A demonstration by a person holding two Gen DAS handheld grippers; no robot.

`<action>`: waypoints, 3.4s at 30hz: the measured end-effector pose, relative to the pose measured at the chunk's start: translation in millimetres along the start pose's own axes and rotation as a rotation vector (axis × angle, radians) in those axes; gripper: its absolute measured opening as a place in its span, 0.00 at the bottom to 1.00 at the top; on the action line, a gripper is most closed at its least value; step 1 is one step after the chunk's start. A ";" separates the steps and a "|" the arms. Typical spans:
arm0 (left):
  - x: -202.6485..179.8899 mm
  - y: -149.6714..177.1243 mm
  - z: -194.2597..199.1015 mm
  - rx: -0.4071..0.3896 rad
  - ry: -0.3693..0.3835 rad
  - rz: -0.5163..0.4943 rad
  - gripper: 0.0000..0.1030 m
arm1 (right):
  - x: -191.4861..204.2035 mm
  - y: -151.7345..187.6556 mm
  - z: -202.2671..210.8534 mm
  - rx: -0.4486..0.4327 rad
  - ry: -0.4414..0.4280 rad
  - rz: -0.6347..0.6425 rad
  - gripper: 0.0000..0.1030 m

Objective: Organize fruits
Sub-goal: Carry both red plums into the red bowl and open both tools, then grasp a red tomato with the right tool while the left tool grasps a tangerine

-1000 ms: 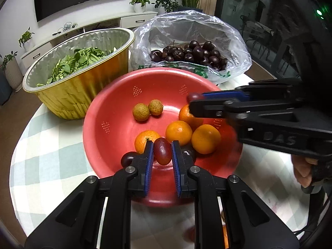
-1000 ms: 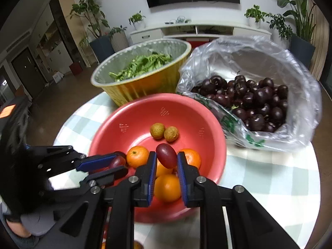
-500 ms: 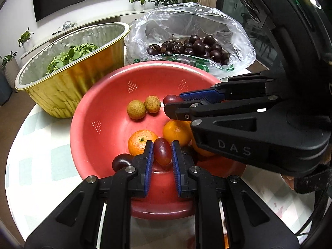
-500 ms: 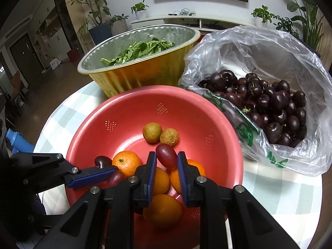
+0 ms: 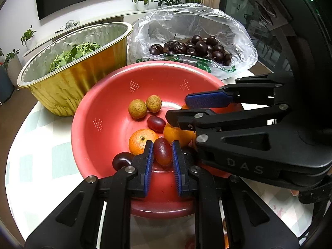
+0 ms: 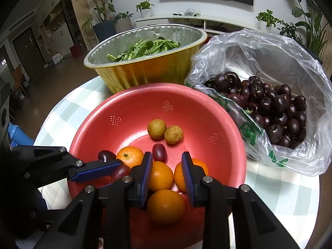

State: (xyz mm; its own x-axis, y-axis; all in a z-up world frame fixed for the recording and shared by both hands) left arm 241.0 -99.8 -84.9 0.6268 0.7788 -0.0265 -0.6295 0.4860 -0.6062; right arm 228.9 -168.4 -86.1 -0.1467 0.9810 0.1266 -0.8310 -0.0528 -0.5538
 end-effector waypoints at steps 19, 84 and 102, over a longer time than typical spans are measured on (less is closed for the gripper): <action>-10.9 24.8 63.0 -0.092 0.017 0.037 0.72 | -14.9 60.6 92.1 -0.111 -0.047 -0.091 0.42; -84.9 121.9 50.9 0.103 -0.049 0.058 0.48 | 8.6 171.1 108.4 -0.031 -0.126 -0.032 0.34; -75.1 123.8 83.4 0.030 0.016 0.084 0.35 | 12.1 172.2 109.6 -0.030 -0.132 -0.044 0.34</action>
State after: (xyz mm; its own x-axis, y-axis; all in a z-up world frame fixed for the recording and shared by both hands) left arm 77.7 -65.1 -91.7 0.5784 0.8109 -0.0886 -0.6935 0.4315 -0.5770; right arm 25.1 -186.1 -89.8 -0.1816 0.9492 0.2569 -0.8221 -0.0032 -0.5693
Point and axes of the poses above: each gripper's, at about its wrist camera, not at the fingertips, and z roughly against the way its jaws point, x to its left, y to its underside, the point moved 5 cm from there along -z, roughly the way its jaws point, and after that the axes turned 3 degrees about -z, right-handed, at the moved point
